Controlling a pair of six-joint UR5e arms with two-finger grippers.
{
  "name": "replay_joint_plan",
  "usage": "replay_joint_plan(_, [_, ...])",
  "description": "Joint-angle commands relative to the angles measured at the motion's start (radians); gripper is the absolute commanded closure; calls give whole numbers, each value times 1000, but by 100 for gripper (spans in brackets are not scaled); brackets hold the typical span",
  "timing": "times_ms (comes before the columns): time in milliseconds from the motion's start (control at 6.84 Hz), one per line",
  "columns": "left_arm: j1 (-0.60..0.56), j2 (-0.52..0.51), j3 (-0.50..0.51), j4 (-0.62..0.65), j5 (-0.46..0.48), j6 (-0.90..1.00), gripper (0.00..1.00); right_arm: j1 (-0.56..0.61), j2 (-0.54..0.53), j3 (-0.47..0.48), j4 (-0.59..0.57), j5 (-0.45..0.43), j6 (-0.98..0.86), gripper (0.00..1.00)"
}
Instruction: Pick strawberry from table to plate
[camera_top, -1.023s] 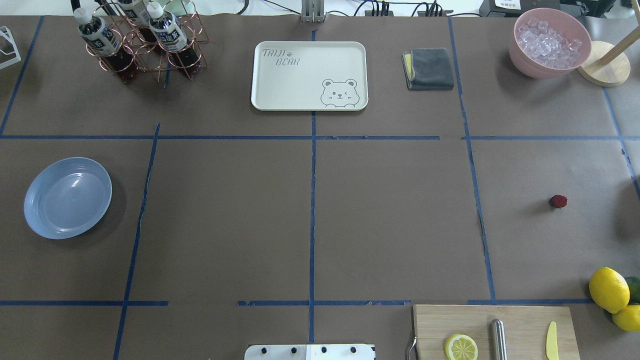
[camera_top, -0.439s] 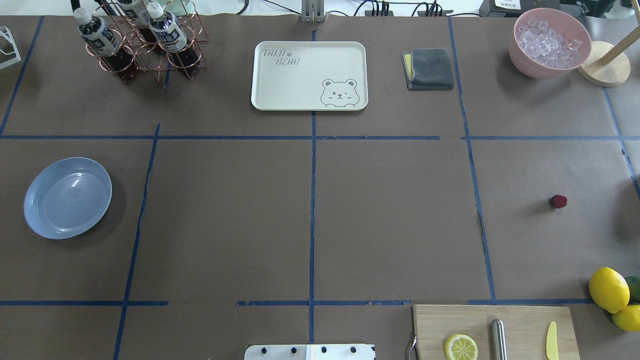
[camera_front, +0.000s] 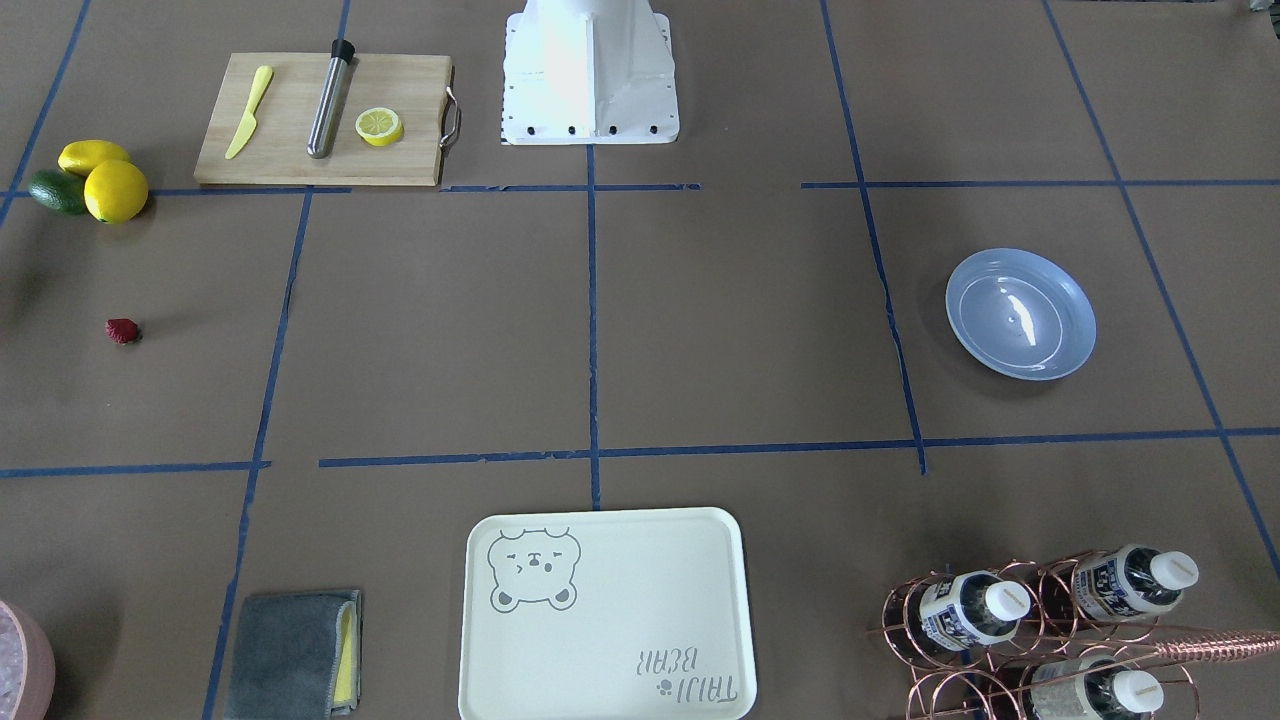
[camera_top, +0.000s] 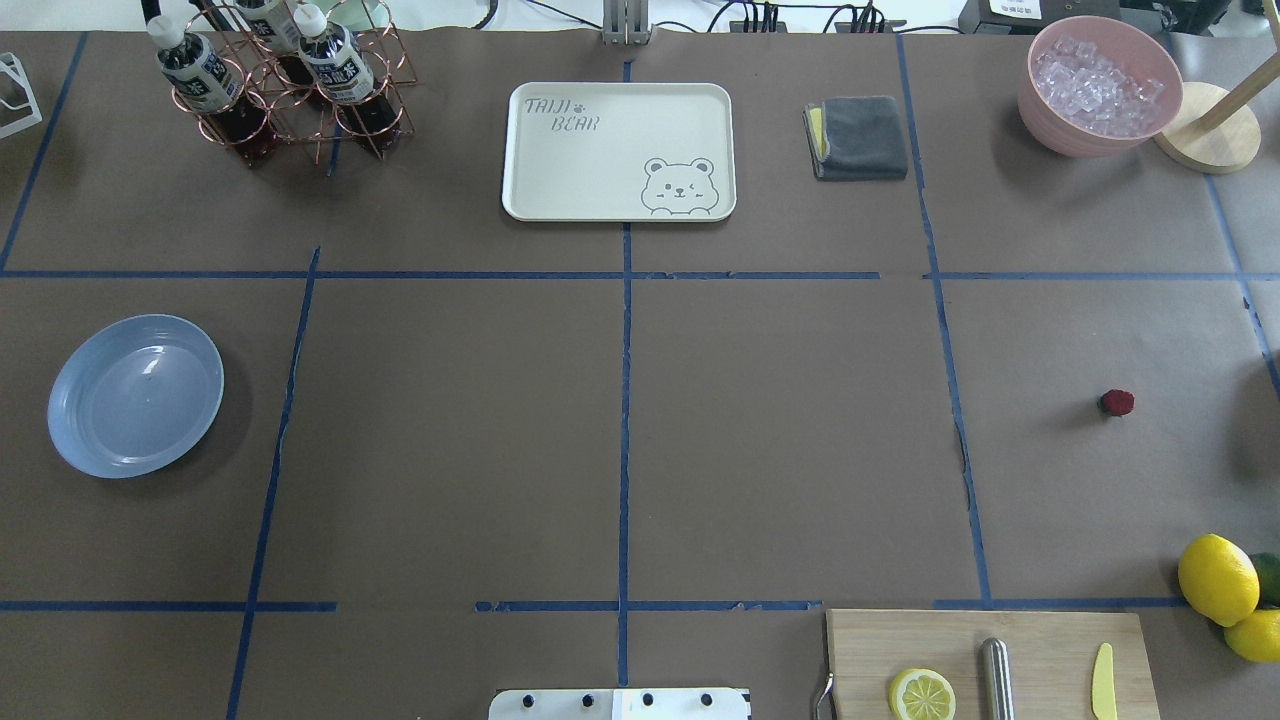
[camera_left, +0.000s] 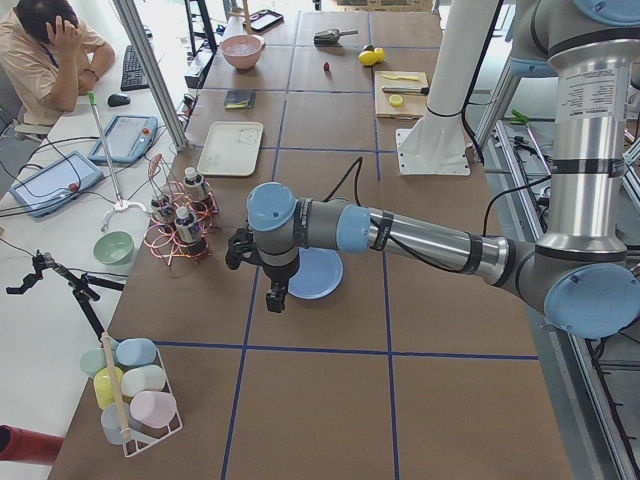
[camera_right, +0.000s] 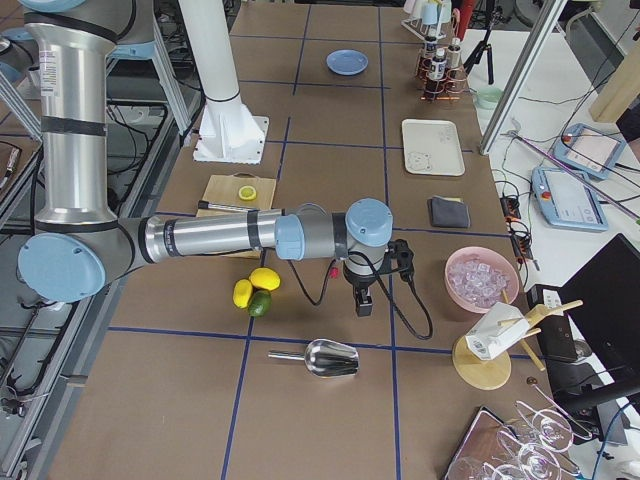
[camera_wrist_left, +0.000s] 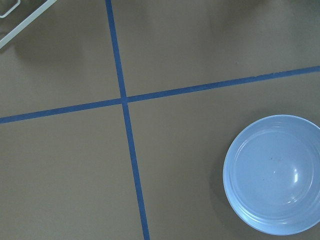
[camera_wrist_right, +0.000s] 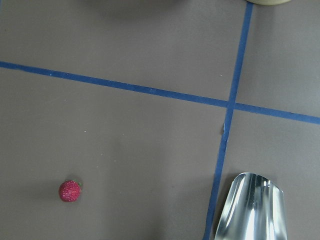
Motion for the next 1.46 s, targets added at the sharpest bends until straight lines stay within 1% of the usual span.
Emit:
replay_joint_plan(0, [4, 1, 11, -18, -12, 1, 0, -57, -28, 3, 106, 8, 128, 0])
replay_joint_plan(146, [19, -5, 16, -68, -21, 1, 0, -60, -30, 7, 107, 41, 135, 0])
replay_joint_plan(292, [103, -1, 19, -179, -32, -19, 0, -63, -30, 11, 107, 45, 136, 0])
replay_joint_plan(439, [176, -4, 24, -194, -26, -104, 0, -90, -30, 25, 107, 45, 171, 0])
replay_joint_plan(585, [239, -7, 78, -269, -25, -153, 0, -113, -30, 49, 109, 43, 232, 0])
replay_joint_plan(731, [260, -7, 185, -403, -34, -177, 0, -127, -30, 54, 130, 43, 259, 0])
replay_joint_plan(877, [319, -19, 262, -524, -29, -295, 1, -129, -31, 54, 145, 43, 274, 0])
replay_joint_plan(1023, [352, -36, 353, -632, -28, -356, 2, -133, -31, 54, 145, 43, 274, 0])
replay_joint_plan(1170, [370, -47, 395, -674, -23, -359, 3, -135, -31, 54, 145, 43, 274, 0])
replay_joint_plan(1316, [383, -56, 419, -676, -23, -359, 5, -135, -31, 54, 145, 43, 274, 0])
